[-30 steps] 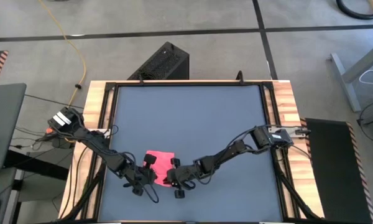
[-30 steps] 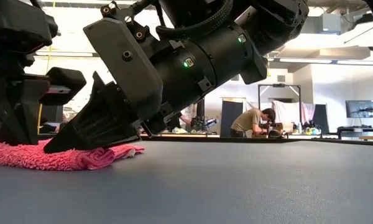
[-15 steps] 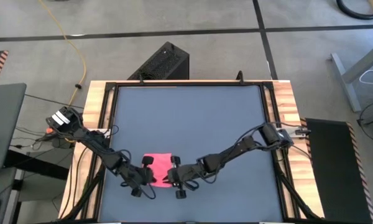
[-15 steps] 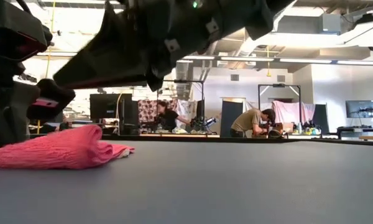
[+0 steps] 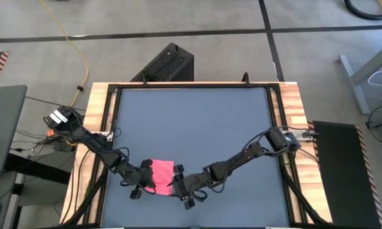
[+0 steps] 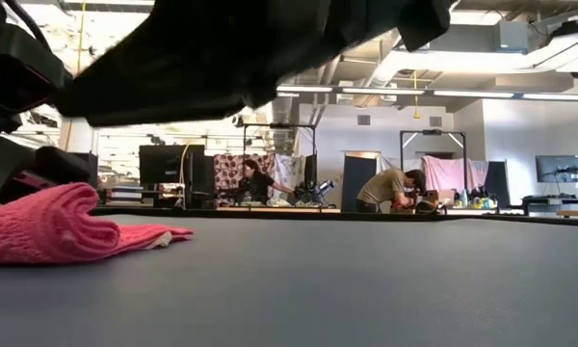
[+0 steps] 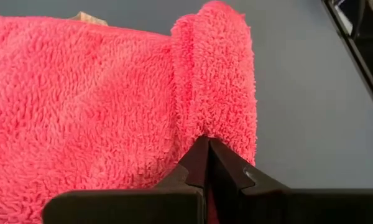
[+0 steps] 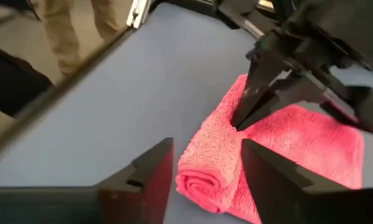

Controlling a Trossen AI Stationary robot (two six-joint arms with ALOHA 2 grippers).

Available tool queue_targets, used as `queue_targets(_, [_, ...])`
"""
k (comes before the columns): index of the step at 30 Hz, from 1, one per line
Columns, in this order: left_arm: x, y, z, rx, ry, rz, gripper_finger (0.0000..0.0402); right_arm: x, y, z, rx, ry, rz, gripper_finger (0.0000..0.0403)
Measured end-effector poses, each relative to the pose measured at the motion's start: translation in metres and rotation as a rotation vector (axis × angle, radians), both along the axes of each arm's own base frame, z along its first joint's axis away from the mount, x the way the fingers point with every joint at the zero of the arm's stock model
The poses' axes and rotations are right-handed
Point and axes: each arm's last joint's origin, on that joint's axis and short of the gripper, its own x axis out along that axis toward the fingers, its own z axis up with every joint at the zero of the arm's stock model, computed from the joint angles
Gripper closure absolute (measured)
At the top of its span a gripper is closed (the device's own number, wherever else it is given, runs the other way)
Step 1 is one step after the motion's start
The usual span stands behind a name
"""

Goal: Roll towel
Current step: Roll the pink microfiber towel

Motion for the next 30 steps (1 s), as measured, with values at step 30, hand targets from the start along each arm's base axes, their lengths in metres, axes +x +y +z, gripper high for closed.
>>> queue_targets(30, [0.010,0.016,-0.001,-0.118,0.072,0.014,0.0401,0.006,0.024,-0.047,-0.439,-0.076,-0.048,0.0202])
